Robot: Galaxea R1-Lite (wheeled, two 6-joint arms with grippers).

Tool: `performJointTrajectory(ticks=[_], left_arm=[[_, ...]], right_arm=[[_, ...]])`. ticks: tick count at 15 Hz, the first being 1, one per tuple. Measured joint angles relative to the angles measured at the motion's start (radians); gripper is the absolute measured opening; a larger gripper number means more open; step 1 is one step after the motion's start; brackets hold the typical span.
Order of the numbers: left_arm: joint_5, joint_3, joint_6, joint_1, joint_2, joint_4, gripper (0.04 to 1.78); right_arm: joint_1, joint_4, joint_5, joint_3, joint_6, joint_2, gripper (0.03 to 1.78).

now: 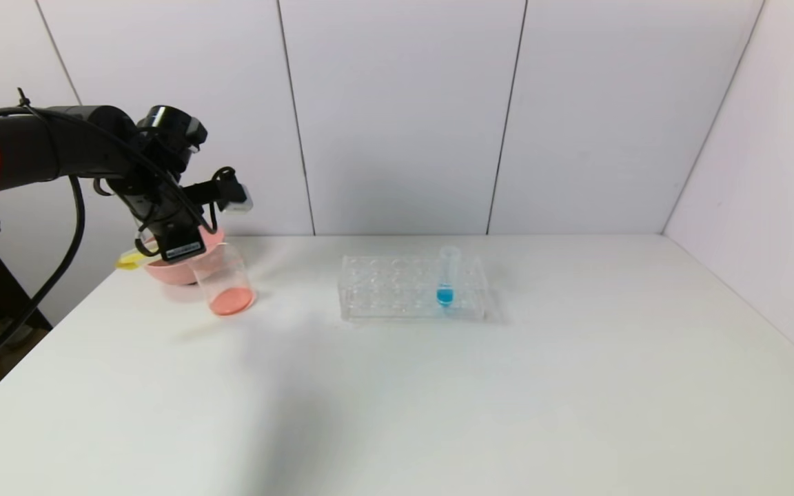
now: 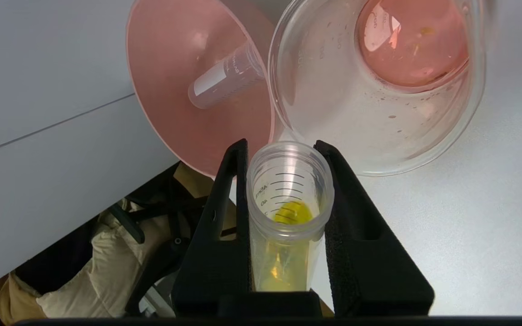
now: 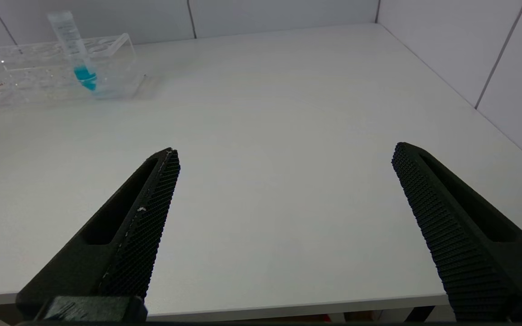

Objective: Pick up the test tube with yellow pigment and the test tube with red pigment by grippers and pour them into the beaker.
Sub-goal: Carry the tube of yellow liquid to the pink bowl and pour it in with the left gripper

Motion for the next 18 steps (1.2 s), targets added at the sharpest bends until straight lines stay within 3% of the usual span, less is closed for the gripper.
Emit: performJointTrajectory(ticks=[18], left_arm=[[0.148,0.001,0.018,-0.030,0.001,0.015,0.47]], right_arm=[[0.000,0.000,0.000,0.000,0.000,0.000,1.71]])
